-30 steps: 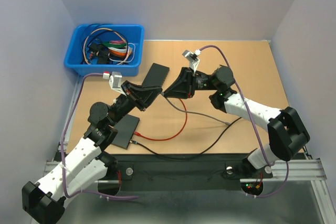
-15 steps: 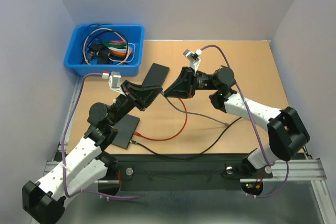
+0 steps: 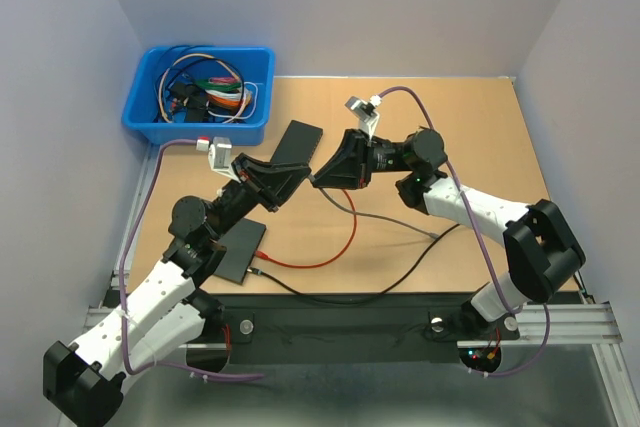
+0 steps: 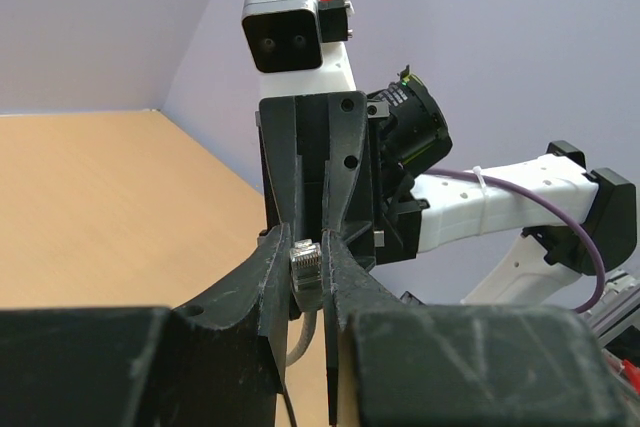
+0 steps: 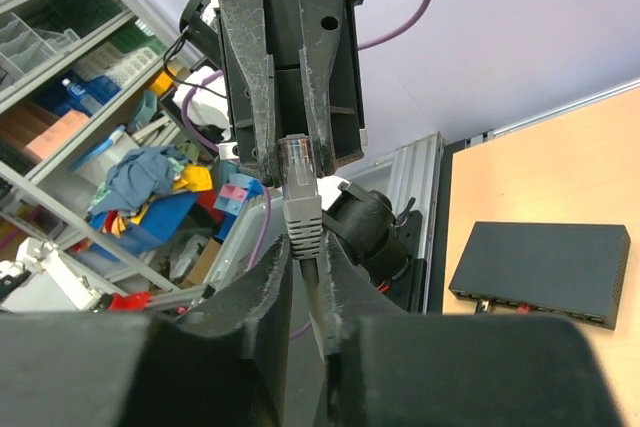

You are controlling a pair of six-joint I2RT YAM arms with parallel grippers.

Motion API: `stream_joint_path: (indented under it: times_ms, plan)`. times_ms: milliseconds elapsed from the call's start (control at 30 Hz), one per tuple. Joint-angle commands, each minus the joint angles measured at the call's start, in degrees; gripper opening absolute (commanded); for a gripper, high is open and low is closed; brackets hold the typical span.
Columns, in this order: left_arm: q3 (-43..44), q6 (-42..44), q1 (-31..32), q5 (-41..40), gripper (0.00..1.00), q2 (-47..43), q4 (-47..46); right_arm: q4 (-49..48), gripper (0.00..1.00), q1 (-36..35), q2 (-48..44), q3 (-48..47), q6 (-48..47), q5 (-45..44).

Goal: Insert the plug into the switch port

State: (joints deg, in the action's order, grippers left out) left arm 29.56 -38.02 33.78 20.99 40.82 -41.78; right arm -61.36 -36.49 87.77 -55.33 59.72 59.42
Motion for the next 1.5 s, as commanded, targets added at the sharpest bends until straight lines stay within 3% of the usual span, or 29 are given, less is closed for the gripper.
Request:
stream_joint_path:
  times_ms: [0, 167, 267, 300, 400, 567, 667, 767, 800, 900, 967, 1133, 1467]
  plan:
    - [-0.6, -0.5, 0.7, 1.2, 0.0, -0.5, -5.8, -3.6, 0.14, -0.6, -0.1, 0.9, 0.0, 0.6]
    - [-0.7, -0.3, 0.7, 1.1, 0.0, -0.3, -4.5, -3.6, 0.04, -0.5, -0.2, 1.1, 0.0, 0.0]
    - [-0.3, 0.8, 0.7, 0.7, 0.16, -0.2, -2.2, -3.5, 0.0, -0.2, -0.5, 1.8, -0.3, -0.5]
    - [0.1, 1.8, 0.7, 0.5, 0.32, -0.4, 0.0, -3.4, 0.01, 0.3, -0.5, 2.0, -0.5, -0.7]
    - [0.8, 3.4, 0.6, -1.4, 0.54, -1.3, 5.2, -3.2, 0.01, 3.0, -1.0, 4.1, -0.7, -0.4]
    - [1.0, 7.1, 0.6, -8.2, 0.71, -3.0, 12.6, -1.1, 0.01, 10.3, -2.2, 9.0, -1.9, -0.4]
    - [2.1, 8.1, 0.5, -13.8, 0.72, -0.4, 18.8, 7.0, 0.0, 14.5, -3.1, 10.9, -7.1, -2.4]
    - [3.8, 8.2, -0.6, -19.2, 0.72, 5.6, 23.7, 34.2, 0.0, 14.7, -5.1, 6.1, -26.2, -11.7]
    - [5.3, 7.6, -1.3, -20.1, 0.72, 10.1, 26.2, 45.8, 0.0, 14.1, -5.1, 4.1, -34.2, -20.8]
    - [8.4, 7.4, -5.2, -19.2, 0.71, 18.6, 27.7, 55.3, 0.0, 14.0, -4.3, 0.8, -40.4, -36.4]
    - [9.7, 7.7, -7.5, -17.4, 0.7, 26.8, 25.6, 57.2, 0.01, 14.0, -2.5, -0.2, -40.7, -42.9]
    - [17.3, 9.8, -10.3, -17.2, 0.7, 41.8, 22.7, 57.5, 0.0, 14.1, 0.5, 0.5, -40.7, -42.9]
    - [43.1, 15.5, -14.4, -20.2, 0.7, 65.3, 31.0, 57.6, 0.0, 14.1, 1.9, 0.6, -41.0, -43.3]
